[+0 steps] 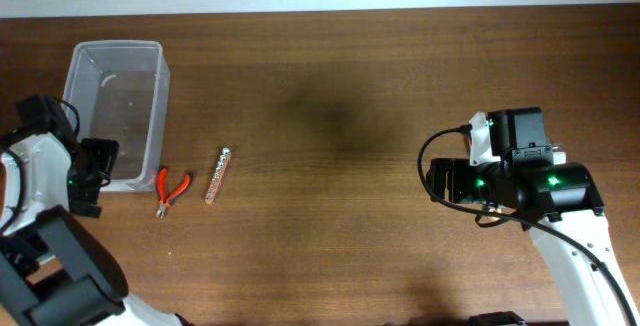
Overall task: Pack container
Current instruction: 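Reach the left gripper to the clear container's rim and grasp it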
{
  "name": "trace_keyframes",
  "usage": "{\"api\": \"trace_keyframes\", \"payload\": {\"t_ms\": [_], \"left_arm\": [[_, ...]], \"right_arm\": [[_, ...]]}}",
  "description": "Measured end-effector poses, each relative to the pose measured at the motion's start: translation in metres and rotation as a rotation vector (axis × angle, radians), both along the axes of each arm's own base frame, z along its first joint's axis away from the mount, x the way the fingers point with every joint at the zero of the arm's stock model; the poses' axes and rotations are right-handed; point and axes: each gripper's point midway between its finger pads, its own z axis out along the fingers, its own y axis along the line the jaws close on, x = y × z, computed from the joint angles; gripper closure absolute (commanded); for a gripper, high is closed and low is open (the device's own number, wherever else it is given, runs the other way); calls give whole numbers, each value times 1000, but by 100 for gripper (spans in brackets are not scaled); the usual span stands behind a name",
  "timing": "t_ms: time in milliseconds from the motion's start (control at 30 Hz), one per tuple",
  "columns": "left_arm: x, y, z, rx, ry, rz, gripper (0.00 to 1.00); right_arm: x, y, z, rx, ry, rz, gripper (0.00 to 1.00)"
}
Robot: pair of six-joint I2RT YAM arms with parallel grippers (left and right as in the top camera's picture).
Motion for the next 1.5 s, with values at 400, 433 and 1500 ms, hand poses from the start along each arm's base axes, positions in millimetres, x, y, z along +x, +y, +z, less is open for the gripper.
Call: {"api": "trace_keyframes", "payload": {"t_ms": [400, 433, 1500], "left_arm": [[13, 7, -22, 3, -9, 18, 48], [14, 8, -22, 6, -14, 18, 52], [24, 2, -19, -39, -63, 5, 98]], "right_arm": [[0, 0, 0, 0, 0, 0, 1], [0, 0, 0, 0, 0, 0, 1], [0, 0, 0, 0, 0, 0, 1]]}}
